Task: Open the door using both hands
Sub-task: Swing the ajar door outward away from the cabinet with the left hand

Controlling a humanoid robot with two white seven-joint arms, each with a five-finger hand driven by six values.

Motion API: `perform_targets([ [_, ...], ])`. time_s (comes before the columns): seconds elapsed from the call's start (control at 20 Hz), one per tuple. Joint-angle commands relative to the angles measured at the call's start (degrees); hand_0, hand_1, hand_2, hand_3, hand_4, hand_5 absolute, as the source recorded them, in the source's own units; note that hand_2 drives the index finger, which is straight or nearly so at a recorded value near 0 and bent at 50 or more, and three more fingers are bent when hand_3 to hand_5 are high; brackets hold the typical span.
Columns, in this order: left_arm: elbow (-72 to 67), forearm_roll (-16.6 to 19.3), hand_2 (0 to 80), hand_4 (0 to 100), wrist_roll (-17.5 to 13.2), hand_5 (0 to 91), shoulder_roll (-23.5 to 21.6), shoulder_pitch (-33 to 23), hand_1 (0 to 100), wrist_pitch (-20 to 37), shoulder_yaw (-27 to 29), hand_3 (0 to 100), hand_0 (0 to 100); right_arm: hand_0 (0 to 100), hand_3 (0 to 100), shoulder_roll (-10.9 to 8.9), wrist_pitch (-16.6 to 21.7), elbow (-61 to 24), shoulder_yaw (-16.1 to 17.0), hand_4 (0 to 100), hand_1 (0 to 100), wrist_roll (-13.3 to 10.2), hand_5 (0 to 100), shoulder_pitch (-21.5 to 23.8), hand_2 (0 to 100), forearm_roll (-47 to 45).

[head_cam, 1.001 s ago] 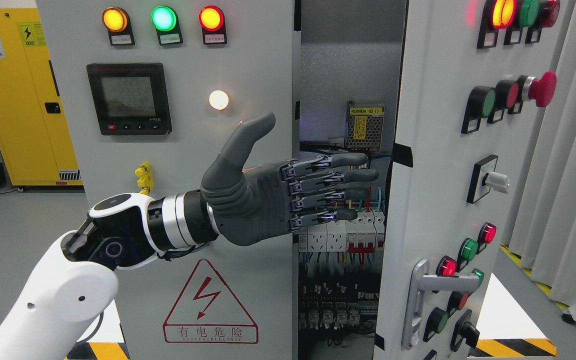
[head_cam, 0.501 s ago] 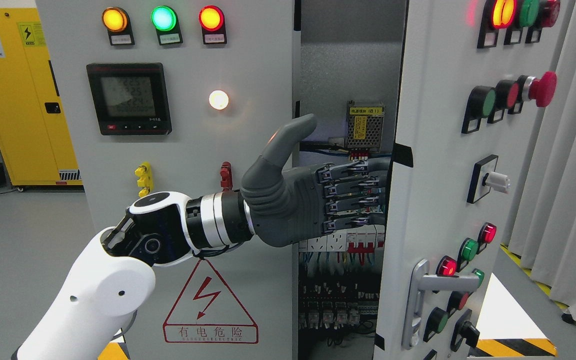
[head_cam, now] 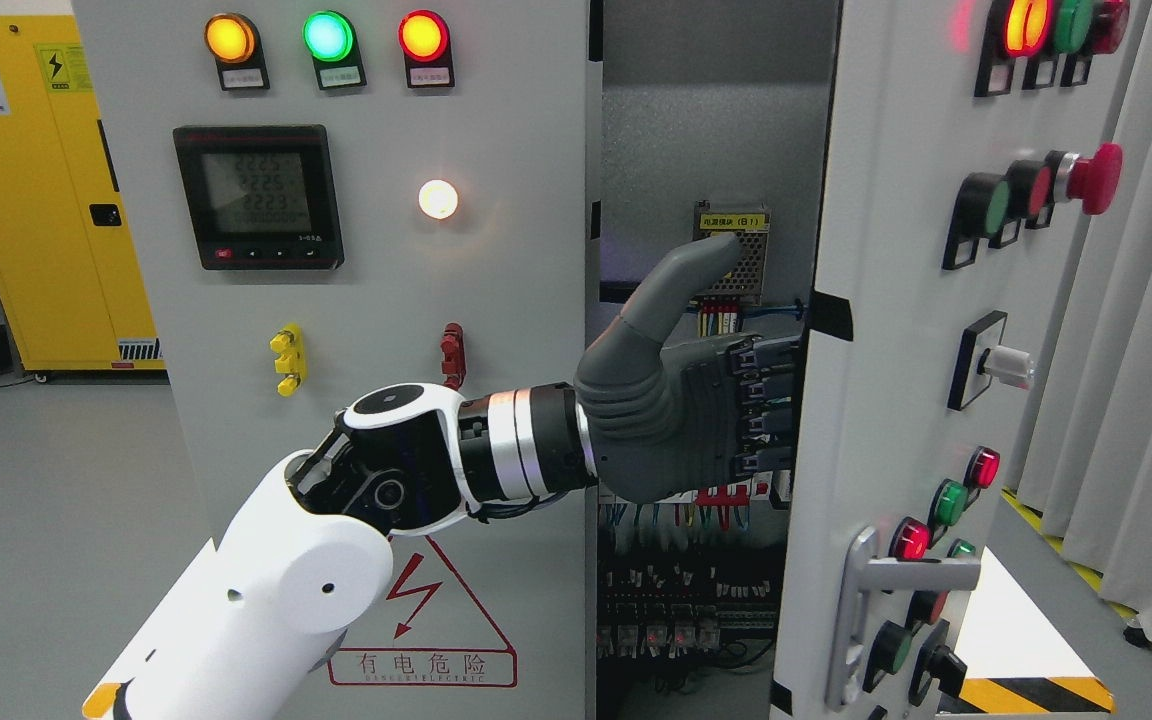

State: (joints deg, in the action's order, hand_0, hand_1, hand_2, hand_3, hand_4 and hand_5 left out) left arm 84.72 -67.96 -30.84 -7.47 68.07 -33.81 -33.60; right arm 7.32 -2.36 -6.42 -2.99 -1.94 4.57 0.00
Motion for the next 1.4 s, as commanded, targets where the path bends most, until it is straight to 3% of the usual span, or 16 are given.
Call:
perform_targets([
  [0.0,0.70,1.07,0.0,0,2.79,0.0,7.73,0.22,0,-0.03,-0.77,0,0,22,0,-0.03,-0.02,0.00,0.00,0,8,0.01,0,0.00,0,0.97],
  [0.3,3.60,1.42,0.0,0,3.93,0.0,9.49,-0.31,0,-0.03,-1.03,0,0,21,0,0.06,-0.02,-0.08,0.00,0,8,0.01,0,0.00,0,0.97],
  [0.5,6.50,2.04,0.0,0,11.22,0.0,9.93,-0.57,0,0.32,-2.52,0,0,21,0,-0.03,-0.02,0.00,0.00,0,8,0.01,0,0.00,0,0.97],
  [0.6,7.21,2.47,0.0,0,12.64,0.0,10.19,-0.57,0,0.67,-3.40,0,0,21,0,0.06,-0.02,0.00,0.00,0,8,0.01,0,0.00,0,0.97],
  [0.7,7.82,5.71,0.0,0,13.87,0.0,11.15,-0.83,0,0.76,-3.75,0,0,21,0,0.06,-0.02,0.00,0.00,0,8,0.01,0,0.00,0,0.97],
  [0.8,8.09,7.83,0.0,0,14.49,0.0,12.65,-1.27,0,0.76,-3.84,0,0,21,0,-0.03,-0.02,0.00,0.00,0,8,0.01,0,0.00,0,0.97],
  [1.15,9.58,9.68,0.0,0,15.01,0.0,14.67,-2.50,0,0.76,-5.68,0,0,21,0,-0.03,-0.02,0.00,0.00,0,8,0.01,0,0.00,0,0.97],
  [1.35,9.15,11.88,0.0,0,18.35,0.0,17.57,-2.50,0,0.76,-6.39,0,0,21,0,-0.03,-0.02,0.00,0.00,0,8,0.01,0,0.00,0,0.97],
])
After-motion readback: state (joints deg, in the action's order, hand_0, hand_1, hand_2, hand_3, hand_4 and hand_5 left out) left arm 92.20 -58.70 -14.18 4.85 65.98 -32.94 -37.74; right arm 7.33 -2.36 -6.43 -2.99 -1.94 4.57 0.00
